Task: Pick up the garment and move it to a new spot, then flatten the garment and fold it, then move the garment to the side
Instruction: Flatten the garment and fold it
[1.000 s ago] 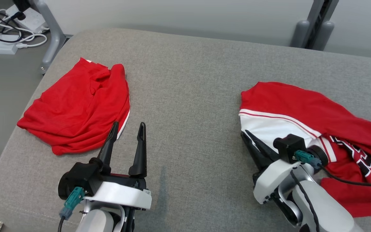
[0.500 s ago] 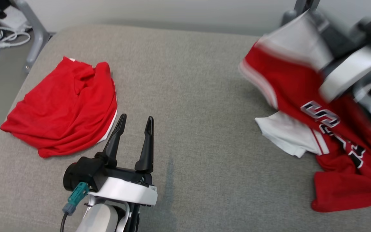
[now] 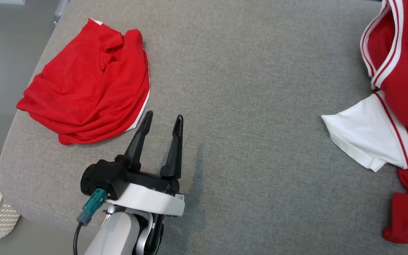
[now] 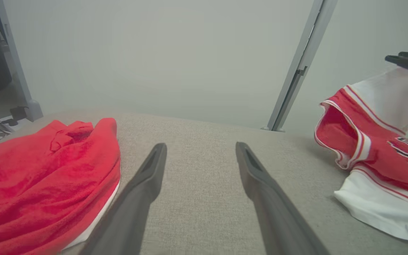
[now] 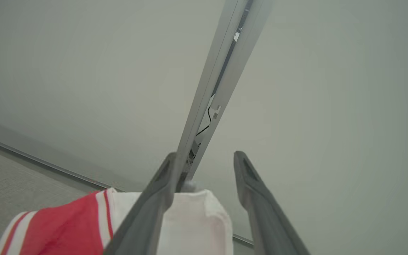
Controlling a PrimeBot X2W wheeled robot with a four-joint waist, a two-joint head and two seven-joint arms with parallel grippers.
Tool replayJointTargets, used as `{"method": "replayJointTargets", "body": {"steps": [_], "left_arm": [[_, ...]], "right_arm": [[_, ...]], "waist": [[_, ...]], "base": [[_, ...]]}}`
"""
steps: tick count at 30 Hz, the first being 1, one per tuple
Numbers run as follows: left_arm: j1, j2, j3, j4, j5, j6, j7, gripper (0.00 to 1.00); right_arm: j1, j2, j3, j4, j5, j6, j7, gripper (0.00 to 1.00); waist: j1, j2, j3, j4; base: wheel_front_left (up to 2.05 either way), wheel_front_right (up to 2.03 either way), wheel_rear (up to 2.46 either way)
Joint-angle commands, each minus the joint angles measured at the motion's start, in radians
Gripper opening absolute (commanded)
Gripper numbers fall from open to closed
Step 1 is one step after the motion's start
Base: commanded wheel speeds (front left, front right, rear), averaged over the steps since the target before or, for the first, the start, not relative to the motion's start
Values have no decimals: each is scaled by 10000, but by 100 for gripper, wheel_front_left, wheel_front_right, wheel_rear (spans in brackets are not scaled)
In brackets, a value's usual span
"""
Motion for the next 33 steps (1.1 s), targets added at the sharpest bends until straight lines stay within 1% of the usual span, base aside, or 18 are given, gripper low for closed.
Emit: {"method": "replayJointTargets", "body": {"steps": [1, 4, 8, 11, 15, 19, 22, 25, 26, 27, 30, 33], "left_arm": [[-224, 38, 49, -24, -31, 78, -28, 100], [-269, 31, 99, 22, 81, 87, -28, 100], [-346, 43, 260, 105, 256, 11, -28, 100], [-327, 41, 386, 174, 385, -38, -28, 100], [-249, 41, 590, 310, 613, -175, -28, 100], [-174, 38, 813, 471, 748, -273, -28, 100], [-74, 43, 1012, 565, 657, -294, -28, 100], [-13, 41, 1114, 641, 678, -292, -28, 100], [-13, 41, 1114, 641, 678, -292, -28, 100], [12, 40, 1137, 665, 684, -290, -28, 100], [73, 44, 1207, 721, 686, -270, -28, 100], [72, 43, 1250, 792, 695, -290, -28, 100]], "right_arm": [[-187, 260, -94, 280, -114, -7, -228, 100], [-191, 649, -111, 884, -223, -8, -624, 100], [97, 1330, 192, 1213, -27, -7, -1286, 100], [386, 1674, 482, 1176, 255, -7, -1745, 100], [968, 2144, 892, 706, 849, -7, -2123, 100], [1773, 2355, 1092, -256, 1577, -7, -2283, 100], [2639, 2495, 1031, -1313, 2033, -7, -2309, 100], [3809, 2531, 599, -2654, 2233, -7, -2299, 100], [3809, 2531, 599, -2654, 2233, -7, -2299, 100], [4302, 2591, 426, -3082, 2237, -7, -2299, 100], [5745, 2842, -238, -4293, 2046, -7, -2303, 100], [7234, 3329, -1017, -5371, 1793, -5, -2305, 100]], "waist": [[0, 0, 123, 34], [0, 0, 57, -227], [0, 0, -243, -750], [0, 0, -553, -1245], [0, 0, -1001, -2014], [0, 0, -1390, -2794], [0, 0, -1651, -3325], [0, 0, -1829, -3699], [0, 0, -1829, -3699], [0, 0, -1880, -3795], [0, 0, -1981, -4026], [0, 0, -2001, -4158]], "base": [[0, 0, 0], [0, 0, 0], [0, 0, 0], [0, 0, 0], [0, 0, 0], [0, 0, 0], [0, 0, 0], [0, 0, 0], [0, 0, 0], [0, 0, 0], [0, 0, 0], [0, 0, 0]]}}
